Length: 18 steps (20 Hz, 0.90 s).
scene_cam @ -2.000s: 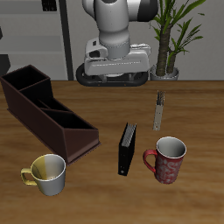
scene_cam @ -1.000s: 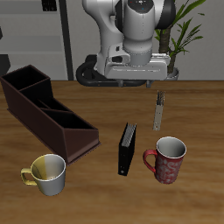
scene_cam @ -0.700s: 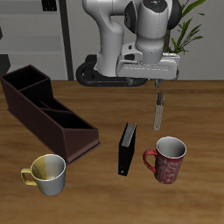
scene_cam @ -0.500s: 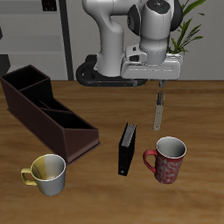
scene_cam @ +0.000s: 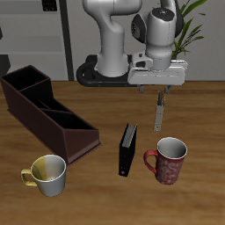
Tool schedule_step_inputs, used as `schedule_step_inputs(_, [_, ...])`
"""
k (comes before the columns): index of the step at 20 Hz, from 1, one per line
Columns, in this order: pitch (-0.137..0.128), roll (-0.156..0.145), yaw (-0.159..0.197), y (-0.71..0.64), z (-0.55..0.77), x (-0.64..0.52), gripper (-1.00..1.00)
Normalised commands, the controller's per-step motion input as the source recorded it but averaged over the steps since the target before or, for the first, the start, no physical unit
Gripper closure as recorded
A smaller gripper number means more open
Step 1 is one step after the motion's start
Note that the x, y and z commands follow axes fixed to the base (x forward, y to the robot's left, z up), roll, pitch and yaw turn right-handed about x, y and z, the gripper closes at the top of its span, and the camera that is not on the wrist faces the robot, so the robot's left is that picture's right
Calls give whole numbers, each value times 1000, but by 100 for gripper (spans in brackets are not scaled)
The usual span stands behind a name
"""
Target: Place the yellow book into the right desk caddy's right compartment and place the red mug into the right desk caddy's left compartment
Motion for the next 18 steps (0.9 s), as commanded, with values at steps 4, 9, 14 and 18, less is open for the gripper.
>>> schedule_step_inputs(4, [-55, -28, -5, 41, -116, -73, -100])
schedule_step_inputs(9, [-65, -50, 28, 305, -229, -216, -100])
schedule_step_inputs(14, [-46, -14, -22, 407, 24, 4, -100])
schedule_step_inputs(18, [-30, -5, -5, 125, 73, 148, -100])
